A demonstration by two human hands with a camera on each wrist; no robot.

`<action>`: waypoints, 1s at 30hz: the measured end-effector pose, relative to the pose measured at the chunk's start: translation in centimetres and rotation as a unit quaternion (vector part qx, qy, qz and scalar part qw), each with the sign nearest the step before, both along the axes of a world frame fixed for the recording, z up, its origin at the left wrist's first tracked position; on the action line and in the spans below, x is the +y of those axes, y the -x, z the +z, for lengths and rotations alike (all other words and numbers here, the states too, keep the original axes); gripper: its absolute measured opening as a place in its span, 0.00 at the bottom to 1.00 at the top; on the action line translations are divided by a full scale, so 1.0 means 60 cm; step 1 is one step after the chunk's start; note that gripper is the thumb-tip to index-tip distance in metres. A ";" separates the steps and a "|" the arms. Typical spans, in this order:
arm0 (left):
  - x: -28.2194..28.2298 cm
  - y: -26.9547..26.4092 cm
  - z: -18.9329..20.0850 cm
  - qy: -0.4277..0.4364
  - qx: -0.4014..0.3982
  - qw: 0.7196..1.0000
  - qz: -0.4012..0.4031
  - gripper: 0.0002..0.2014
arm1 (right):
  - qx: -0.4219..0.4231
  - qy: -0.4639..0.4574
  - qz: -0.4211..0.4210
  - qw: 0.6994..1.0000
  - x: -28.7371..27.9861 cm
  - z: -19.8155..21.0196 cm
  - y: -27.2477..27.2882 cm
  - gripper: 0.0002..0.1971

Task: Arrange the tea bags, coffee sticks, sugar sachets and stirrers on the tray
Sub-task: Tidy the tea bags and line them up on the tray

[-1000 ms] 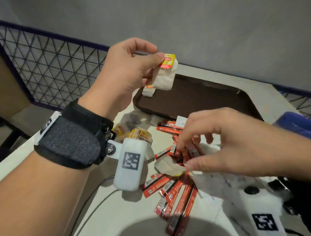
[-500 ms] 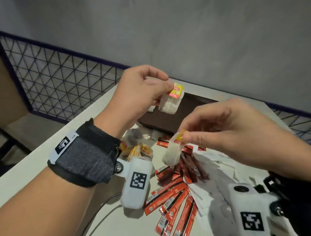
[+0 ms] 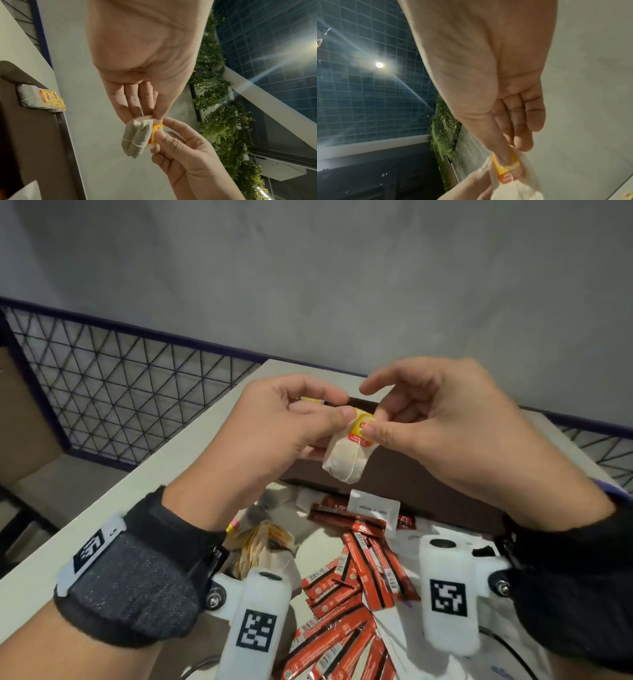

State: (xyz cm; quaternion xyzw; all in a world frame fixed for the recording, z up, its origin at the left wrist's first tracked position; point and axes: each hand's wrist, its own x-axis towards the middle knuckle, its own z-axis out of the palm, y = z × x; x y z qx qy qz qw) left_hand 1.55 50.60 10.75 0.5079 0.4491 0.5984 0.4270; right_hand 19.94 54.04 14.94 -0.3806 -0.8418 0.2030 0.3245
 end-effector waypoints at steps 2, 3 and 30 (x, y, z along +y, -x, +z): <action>-0.002 -0.003 0.000 0.002 -0.001 1.000 -0.005 0.06 | 0.000 -0.003 -0.006 1.000 0.001 -0.003 -0.002 0.14; -0.003 -0.005 0.000 0.002 -0.002 1.000 -0.008 0.07 | 0.001 -0.005 -0.008 1.000 0.001 -0.004 -0.002 0.14; 0.007 0.109 0.023 -0.003 -0.018 0.984 0.179 0.05 | 0.024 0.249 0.022 0.968 0.127 0.004 0.106 0.04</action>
